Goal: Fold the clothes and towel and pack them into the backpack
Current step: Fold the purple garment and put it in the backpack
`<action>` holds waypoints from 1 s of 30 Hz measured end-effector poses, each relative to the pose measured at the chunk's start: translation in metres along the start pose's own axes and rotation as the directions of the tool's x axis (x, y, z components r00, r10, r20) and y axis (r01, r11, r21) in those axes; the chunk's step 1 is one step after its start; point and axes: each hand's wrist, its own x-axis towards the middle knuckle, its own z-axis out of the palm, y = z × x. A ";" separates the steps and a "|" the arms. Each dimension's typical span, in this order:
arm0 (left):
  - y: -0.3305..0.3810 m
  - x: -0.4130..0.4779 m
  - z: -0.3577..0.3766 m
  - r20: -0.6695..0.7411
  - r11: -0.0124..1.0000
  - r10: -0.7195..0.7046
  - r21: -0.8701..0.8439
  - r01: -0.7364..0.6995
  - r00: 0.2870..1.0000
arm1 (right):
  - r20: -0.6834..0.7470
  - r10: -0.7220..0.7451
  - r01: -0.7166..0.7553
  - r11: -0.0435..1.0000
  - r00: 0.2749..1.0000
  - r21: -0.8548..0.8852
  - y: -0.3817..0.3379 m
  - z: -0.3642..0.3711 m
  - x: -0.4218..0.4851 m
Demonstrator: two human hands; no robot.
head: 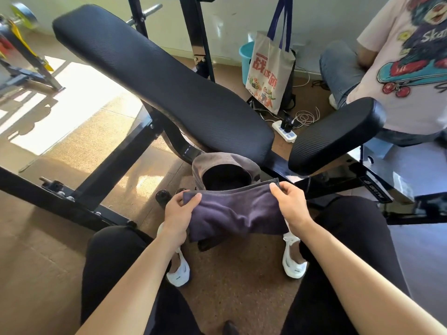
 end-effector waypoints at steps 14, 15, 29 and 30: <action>0.010 -0.033 0.055 0.383 0.993 0.087 -0.106 -0.050 0.920 | 0.312 -0.144 0.106 0.985 0.939 0.136 -0.024 0.036 -0.046; 0.011 -0.033 0.053 0.407 0.990 0.086 -0.136 -0.033 0.909 | 0.320 -0.159 0.127 0.985 0.934 0.118 -0.023 0.035 -0.045; 0.018 -0.017 0.030 0.054 0.952 0.296 -0.097 -0.290 0.954 | 0.335 0.012 -0.190 0.843 0.942 0.503 -0.024 0.017 -0.013; 0.019 -0.013 0.026 0.085 0.961 0.268 -0.095 -0.260 0.960 | 0.366 0.020 -0.231 0.808 0.931 0.543 -0.027 0.014 -0.012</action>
